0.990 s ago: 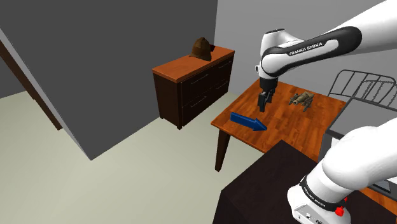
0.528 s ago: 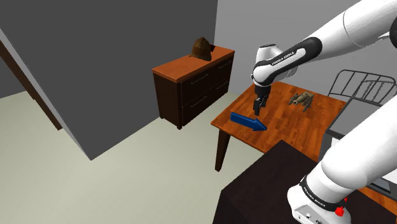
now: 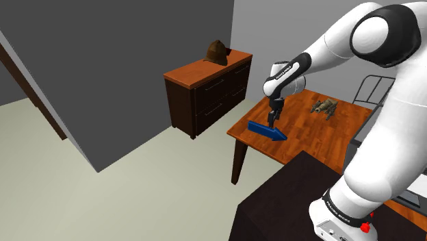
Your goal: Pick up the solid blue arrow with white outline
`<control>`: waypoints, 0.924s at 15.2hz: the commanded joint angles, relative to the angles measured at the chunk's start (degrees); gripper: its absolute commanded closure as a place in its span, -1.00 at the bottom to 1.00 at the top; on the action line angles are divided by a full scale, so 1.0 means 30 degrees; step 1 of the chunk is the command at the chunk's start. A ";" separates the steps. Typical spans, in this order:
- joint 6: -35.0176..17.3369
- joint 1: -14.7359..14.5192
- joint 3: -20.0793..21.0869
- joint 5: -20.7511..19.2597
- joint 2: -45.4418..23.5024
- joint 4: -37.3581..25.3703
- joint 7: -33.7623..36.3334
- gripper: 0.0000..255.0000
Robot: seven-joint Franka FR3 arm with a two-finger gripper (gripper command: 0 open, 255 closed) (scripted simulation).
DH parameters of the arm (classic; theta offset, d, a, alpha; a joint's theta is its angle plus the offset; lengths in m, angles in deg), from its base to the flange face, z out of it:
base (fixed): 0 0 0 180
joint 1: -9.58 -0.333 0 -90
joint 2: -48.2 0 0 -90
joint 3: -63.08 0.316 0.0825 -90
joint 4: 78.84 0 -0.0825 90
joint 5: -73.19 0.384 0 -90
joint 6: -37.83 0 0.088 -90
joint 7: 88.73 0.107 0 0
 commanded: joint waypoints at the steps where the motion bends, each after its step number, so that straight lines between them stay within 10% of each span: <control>1: -0.0717 0.0390 0.0119 0.0711 -0.1807 -0.1063 -0.0847 -1.00; 14: -0.2870 0.1594 0.0975 0.2182 -0.6702 -0.3721 -0.2315 -1.00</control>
